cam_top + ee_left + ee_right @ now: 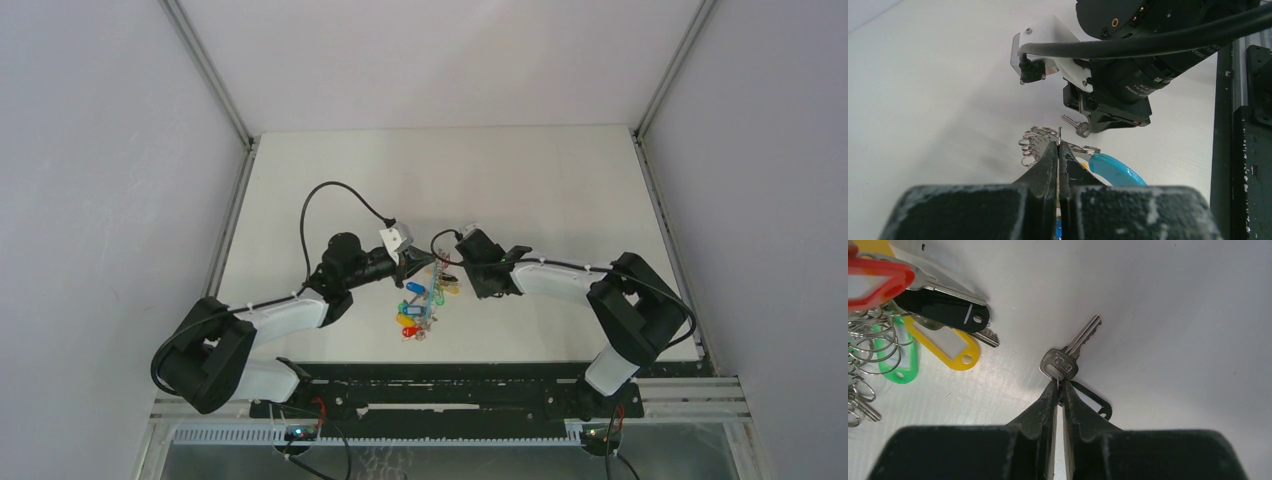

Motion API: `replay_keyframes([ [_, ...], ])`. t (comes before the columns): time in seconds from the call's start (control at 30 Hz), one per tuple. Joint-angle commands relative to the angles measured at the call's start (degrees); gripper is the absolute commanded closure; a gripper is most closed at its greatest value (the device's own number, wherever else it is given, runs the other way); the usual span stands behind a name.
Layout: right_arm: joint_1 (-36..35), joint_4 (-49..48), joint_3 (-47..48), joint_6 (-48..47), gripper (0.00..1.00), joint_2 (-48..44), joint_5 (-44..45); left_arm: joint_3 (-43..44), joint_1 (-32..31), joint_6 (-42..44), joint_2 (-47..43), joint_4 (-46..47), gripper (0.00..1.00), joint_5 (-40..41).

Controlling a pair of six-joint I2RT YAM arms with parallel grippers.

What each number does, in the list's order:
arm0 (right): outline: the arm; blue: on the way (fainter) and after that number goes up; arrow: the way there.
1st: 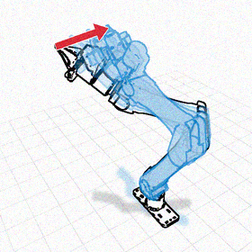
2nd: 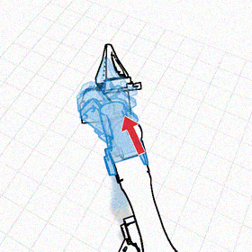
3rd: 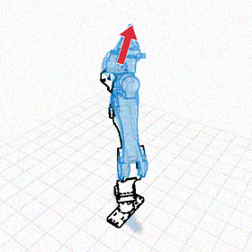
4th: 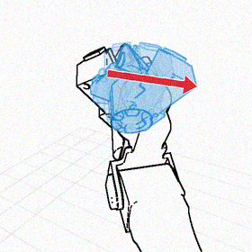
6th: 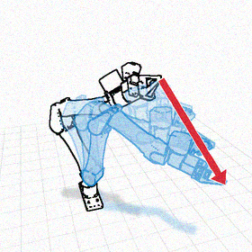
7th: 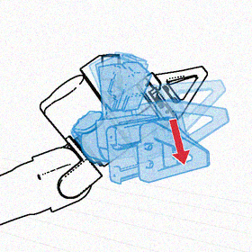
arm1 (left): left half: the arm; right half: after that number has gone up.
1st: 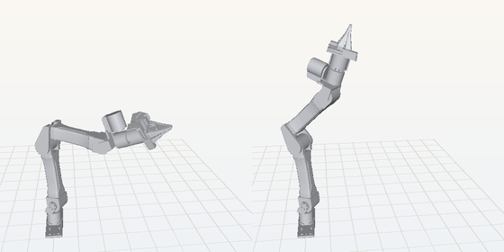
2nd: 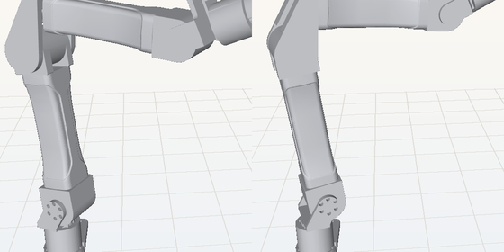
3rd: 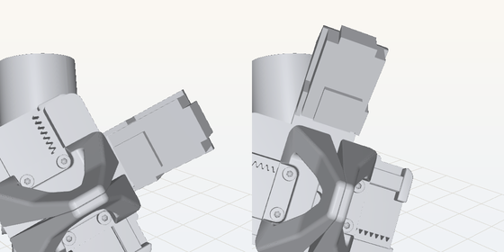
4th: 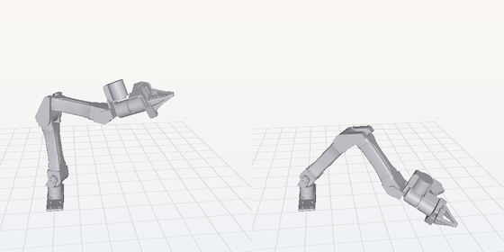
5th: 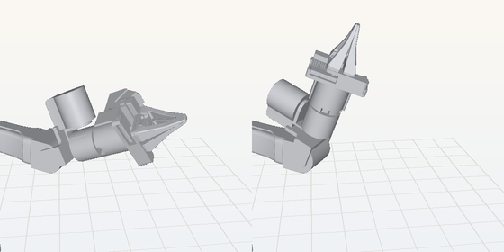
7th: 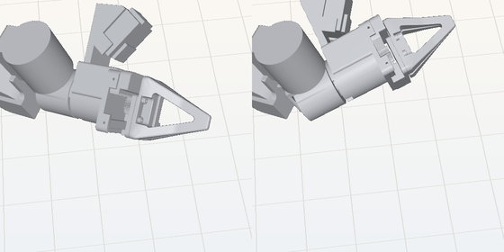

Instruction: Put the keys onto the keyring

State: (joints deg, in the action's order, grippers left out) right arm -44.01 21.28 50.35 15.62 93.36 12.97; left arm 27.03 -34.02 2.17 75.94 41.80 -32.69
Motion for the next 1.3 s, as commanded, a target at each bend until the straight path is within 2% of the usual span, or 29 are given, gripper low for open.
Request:
replay_keyframes([
  [0.0, -0.9, -0.1, 0.4, 0.0, 0.90, -4.1, 0.3, 3.0, -0.4, 1.2, -1.7, 0.7, 1.00, -0.3],
  [0.17, -1.1, -6.7, -4.6, -0.6, 0.83, -10.5, 0.6, 2.9, -0.3, 1.2, -1.7, 0.7, 1.00, -0.2],
  [0.4, -1.8, -20.6, -16.2, -2.2, 0.81, -19.3, 1.2, 3.0, -0.4, 1.2, -1.6, 0.7, 1.00, -0.3],
  [0.6, -5.0, -36.9, -26.7, -5.4, 0.77, -21.2, 3.4, 3.0, -0.5, 1.2, -1.5, 0.7, 1.00, -0.3],
  [0.77, -6.3, -45.0, -30.8, -7.9, 0.77, -21.7, 6.0, 2.9, -0.5, 1.2, -1.5, 0.7, 1.00, -0.4],
  [0.97, -6.1, -47.5, -32.6, -8.6, 0.76, -22.4, 6.9, 3.0, -0.5, 1.3, -1.4, 0.7, 1.00, -0.4],
  [1.27, -4.2, -42.5, -29.2, -7.8, 0.76, -19.9, 3.6, 3.0, -0.5, 1.3, -1.2, 0.7, 1.00, -0.5],
])
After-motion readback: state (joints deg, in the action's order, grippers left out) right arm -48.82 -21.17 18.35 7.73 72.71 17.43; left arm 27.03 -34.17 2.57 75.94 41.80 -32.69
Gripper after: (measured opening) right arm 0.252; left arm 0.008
